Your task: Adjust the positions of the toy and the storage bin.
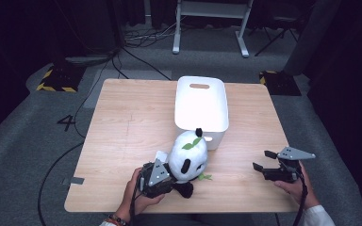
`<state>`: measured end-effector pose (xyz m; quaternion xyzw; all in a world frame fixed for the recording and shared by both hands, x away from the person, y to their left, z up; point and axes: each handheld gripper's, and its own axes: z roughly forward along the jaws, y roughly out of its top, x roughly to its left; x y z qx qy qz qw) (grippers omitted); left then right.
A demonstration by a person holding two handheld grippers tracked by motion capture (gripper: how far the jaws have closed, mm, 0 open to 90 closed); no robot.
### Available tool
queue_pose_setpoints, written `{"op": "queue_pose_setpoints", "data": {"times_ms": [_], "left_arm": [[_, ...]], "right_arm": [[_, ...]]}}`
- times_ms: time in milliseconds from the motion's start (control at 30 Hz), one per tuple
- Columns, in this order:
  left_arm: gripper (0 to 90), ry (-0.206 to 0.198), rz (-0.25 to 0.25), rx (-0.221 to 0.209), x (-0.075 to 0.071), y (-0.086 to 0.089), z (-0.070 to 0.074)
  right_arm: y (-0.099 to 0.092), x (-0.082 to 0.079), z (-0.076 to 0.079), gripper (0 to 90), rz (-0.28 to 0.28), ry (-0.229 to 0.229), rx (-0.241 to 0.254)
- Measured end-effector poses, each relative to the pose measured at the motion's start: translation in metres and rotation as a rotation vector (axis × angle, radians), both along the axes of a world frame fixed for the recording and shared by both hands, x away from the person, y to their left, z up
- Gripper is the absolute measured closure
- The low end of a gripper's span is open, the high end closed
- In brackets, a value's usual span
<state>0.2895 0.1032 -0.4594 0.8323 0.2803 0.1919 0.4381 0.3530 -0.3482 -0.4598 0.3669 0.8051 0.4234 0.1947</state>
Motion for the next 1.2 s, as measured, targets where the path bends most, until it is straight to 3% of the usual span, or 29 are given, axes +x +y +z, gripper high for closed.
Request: {"op": "queue_pose_setpoints", "data": {"times_ms": [167,300,567,767,967,1200], "left_arm": [[52.3,0.008,0.033,-0.009,-0.001,0.015,-0.001],[52.3,0.014,0.069,-0.015,-0.001,0.032,-0.001],[52.2,0.021,0.129,-0.027,0.002,0.061,-0.001],[52.1,0.026,0.173,-0.044,0.007,0.081,-0.002],[52.0,0.030,0.203,-0.060,0.016,0.094,-0.004],[52.0,0.030,0.215,-0.072,0.026,0.098,-0.005]], "right_arm": [[0.019,0.010,0.027,25.1,0.022,-0.086,0.047],[0.036,0.017,0.047,25.4,0.057,-0.123,0.046],[0.061,0.024,0.065,25.6,0.123,-0.131,0.065],[0.077,0.027,0.074,25.8,0.166,-0.148,0.052],[0.088,0.030,0.084,25.3,0.218,-0.149,0.100],[0.105,0.035,0.086,25.7,0.252,-0.152,0.076]]}}
